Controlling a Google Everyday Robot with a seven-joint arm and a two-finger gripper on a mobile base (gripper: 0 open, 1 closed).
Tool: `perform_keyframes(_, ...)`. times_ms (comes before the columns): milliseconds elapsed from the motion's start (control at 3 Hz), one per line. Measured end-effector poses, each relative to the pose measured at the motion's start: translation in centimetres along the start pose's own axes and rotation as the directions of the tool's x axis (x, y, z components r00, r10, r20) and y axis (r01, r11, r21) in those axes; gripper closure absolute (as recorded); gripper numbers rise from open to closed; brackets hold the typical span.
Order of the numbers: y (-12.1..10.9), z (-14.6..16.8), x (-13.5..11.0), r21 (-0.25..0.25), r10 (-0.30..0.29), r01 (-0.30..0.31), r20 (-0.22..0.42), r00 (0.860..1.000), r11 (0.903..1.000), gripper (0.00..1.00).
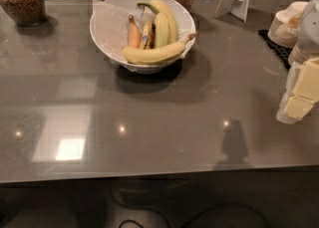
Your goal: Pick banana from white bowl
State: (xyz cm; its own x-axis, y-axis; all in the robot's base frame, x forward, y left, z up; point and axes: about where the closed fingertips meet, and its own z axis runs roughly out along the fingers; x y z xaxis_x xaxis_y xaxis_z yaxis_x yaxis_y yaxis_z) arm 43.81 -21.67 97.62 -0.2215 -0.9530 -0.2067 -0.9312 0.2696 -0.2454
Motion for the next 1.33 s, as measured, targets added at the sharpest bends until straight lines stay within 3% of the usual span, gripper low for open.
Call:
perform_keyframes(333, 0.0, 0.0, 0.0, 0.000, 0.000, 0.000, 0.001, 1.000, 1.0000, 0.00)
perform_keyframes(667, -1.3, -0.1, -1.5, 0.021, 0.008, -0.009, 0.054, 0.999, 0.9997, 0.00)
perform_keyframes(1333, -7.7, 1.3, -8.4, 0.067, 0.053, -0.069, 0.213, 0.976, 0.9954, 0.00)
